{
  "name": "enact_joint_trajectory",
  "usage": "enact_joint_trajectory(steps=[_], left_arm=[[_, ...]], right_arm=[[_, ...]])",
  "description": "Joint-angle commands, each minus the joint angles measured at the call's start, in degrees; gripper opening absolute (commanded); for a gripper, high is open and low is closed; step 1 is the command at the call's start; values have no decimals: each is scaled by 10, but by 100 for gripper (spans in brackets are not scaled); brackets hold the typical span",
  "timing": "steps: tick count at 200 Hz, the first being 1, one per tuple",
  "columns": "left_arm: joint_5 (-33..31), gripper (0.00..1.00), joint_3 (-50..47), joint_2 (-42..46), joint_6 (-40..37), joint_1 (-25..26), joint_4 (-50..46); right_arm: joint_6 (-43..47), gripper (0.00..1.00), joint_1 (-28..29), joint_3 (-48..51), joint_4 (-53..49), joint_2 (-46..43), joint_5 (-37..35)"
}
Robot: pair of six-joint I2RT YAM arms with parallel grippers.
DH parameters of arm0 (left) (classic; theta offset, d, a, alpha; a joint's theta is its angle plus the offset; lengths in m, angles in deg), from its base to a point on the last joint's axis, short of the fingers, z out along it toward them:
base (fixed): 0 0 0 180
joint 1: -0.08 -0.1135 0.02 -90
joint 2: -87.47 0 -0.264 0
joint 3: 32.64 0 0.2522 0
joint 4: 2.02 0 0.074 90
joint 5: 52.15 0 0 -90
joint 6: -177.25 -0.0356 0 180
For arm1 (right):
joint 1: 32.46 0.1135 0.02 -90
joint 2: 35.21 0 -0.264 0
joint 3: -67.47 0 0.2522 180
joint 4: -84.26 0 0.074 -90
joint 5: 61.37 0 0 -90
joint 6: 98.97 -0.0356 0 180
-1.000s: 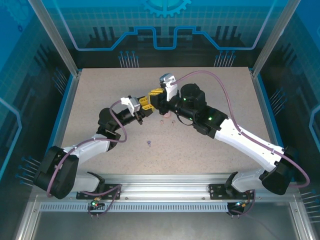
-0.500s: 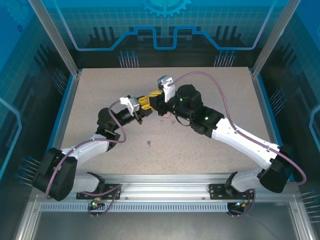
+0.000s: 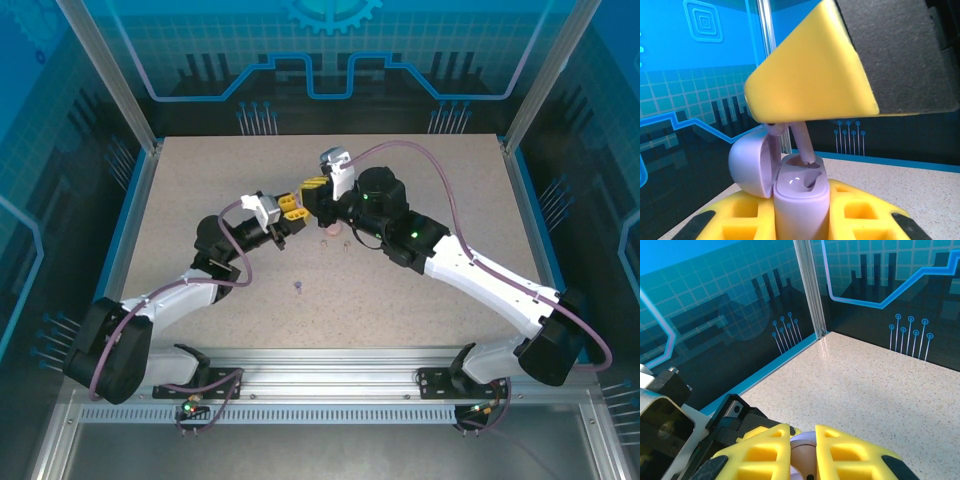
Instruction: Insert the wireless bluetooth earbuds into the charging case
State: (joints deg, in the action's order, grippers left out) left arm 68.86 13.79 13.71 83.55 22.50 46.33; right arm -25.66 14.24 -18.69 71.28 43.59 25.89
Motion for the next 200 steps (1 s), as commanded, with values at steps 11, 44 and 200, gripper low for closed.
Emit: enact_joint_trajectory(steps=[11, 44, 200], left_arm=[[15, 0, 21, 19, -21, 8, 5], [14, 0, 23, 24, -26, 8, -5], [9, 0, 29, 30, -24, 8, -13]], right_arm=[[-8, 14, -3, 3, 16, 9, 7], [-9, 14, 0, 16, 19, 5, -1], [-16, 12, 2, 54, 31, -9, -1]])
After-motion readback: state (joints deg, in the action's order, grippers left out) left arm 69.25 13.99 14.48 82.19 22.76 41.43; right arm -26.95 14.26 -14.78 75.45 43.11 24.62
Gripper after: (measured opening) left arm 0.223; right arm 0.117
